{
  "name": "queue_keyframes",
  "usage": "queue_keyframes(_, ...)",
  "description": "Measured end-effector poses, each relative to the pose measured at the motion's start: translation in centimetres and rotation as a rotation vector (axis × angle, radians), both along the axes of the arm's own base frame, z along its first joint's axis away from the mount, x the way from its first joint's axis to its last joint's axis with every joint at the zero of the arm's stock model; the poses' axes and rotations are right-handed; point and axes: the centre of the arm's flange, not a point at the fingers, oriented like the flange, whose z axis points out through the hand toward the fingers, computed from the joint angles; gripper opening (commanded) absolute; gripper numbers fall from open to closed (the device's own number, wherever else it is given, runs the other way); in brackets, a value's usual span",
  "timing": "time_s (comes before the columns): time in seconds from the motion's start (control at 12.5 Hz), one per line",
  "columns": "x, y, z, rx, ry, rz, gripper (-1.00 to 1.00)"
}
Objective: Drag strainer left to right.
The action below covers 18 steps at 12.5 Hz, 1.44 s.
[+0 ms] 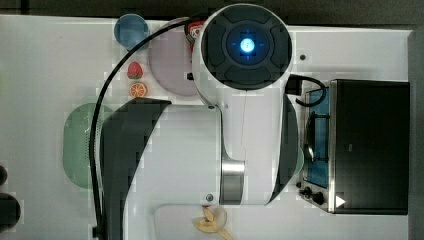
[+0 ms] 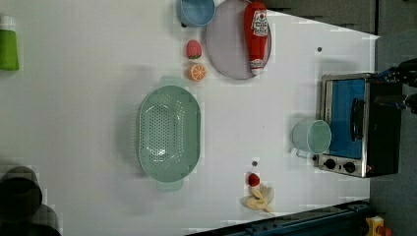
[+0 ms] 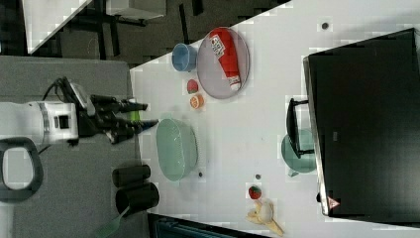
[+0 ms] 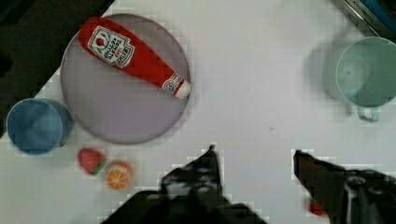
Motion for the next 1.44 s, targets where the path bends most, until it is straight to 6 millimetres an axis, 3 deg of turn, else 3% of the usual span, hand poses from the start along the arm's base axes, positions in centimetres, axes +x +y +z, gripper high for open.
queue_keyframes(0.08,-4.6,-0.6,-0.9,-0.023,0.122,-0.013,0.60)
queue_keyframes(0.16,-9.5,-1.2,-0.3,-0.017,0.203,-0.032,0.82)
queue_keyframes(0.24,-13.4,-1.5,1.0,0.002,0.219,-0.048,0.99)
queue_keyframes(0.32,-16.1,-1.9,3.2,0.002,0.168,-0.052,1.00)
queue_keyframes(0.48,-18.9,-2.2,9.7,0.002,-0.011,-0.058,1.00)
queue_keyframes(0.56,-19.3,-2.0,12.3,0.003,-0.096,-0.058,1.00)
queue_keyframes(0.64,-19.1,-1.3,14.1,-0.012,-0.141,-0.045,1.00)
queue_keyframes(0.72,-18.4,-0.1,14.4,-0.027,-0.156,-0.023,1.00)
queue_keyframes(0.8,-17.0,1.8,13.6,-0.039,-0.167,0.007,1.00)
queue_keyframes(0.96,-13.2,7.6,9.5,-0.068,-0.159,0.053,1.00)
queue_keyframes(1.12,-10.8,14.8,2.7,-0.085,-0.075,0.046,1.00)
queue_keyframes(1.28,-9.9,21.5,-4.7,-0.081,-0.014,0.008,1.00)
queue_keyframes(1.44,-9.8,26.1,-10.5,-0.063,0.027,-0.100,1.00)
